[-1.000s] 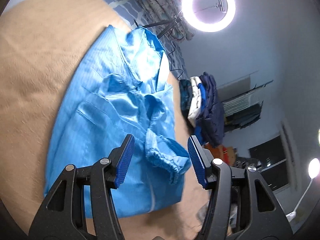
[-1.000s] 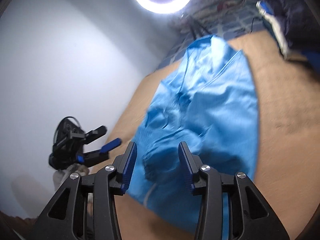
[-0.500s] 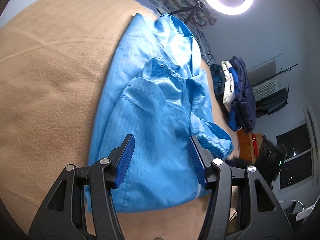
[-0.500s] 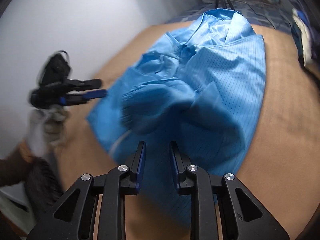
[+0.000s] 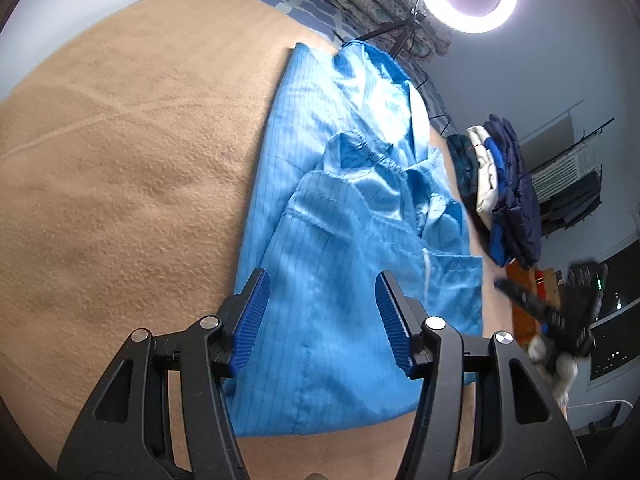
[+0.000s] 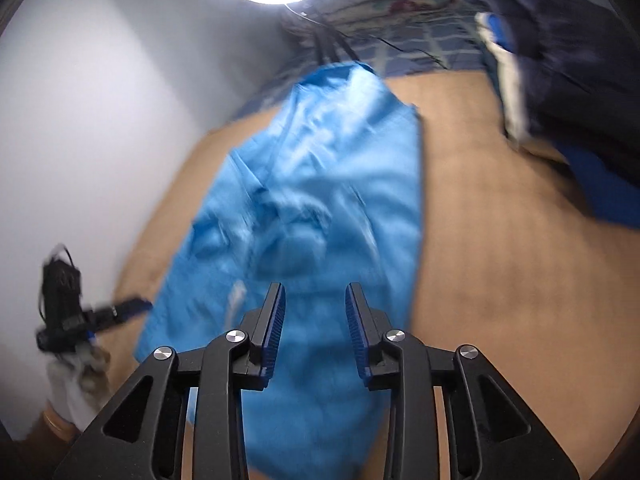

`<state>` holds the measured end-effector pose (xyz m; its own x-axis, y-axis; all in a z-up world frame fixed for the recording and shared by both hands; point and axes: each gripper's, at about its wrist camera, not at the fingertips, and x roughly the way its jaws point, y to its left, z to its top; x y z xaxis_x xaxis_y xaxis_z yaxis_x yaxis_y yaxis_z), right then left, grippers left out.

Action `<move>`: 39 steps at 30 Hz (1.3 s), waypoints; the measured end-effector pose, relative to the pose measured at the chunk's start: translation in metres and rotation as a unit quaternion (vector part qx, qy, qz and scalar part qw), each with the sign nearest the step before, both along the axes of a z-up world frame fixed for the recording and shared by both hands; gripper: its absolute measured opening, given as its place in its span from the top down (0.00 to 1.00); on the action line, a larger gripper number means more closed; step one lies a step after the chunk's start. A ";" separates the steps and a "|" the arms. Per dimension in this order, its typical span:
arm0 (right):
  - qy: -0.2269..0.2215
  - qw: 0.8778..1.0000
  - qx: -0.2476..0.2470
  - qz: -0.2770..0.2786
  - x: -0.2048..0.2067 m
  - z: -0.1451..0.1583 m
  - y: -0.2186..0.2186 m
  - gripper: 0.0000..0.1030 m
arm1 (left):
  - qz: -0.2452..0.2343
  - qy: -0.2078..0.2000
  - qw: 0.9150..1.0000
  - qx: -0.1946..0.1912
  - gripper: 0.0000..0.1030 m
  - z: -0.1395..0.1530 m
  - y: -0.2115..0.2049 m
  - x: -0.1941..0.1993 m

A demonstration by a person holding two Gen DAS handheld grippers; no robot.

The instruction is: Fold large clothes

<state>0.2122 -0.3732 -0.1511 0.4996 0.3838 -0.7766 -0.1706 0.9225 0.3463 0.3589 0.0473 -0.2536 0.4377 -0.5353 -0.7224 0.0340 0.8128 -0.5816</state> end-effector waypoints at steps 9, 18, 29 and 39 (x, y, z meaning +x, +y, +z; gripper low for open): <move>0.018 0.999 -0.043 -0.027 -0.031 -0.034 0.004 0.71 | 0.002 0.002 0.998 0.065 0.77 -0.011 -0.009 -0.007; 0.011 1.000 -0.022 -0.019 -0.034 -0.028 0.009 0.71 | 0.003 -0.012 0.999 0.047 0.77 -0.001 -0.007 -0.008; 0.031 0.999 0.005 -0.010 -0.028 -0.035 0.002 0.72 | -0.002 -0.006 1.000 0.003 0.77 0.004 -0.003 0.004; 0.036 0.999 0.011 -0.013 -0.026 -0.038 -0.003 0.72 | 0.006 -0.002 1.000 0.030 0.71 -0.001 -0.007 0.003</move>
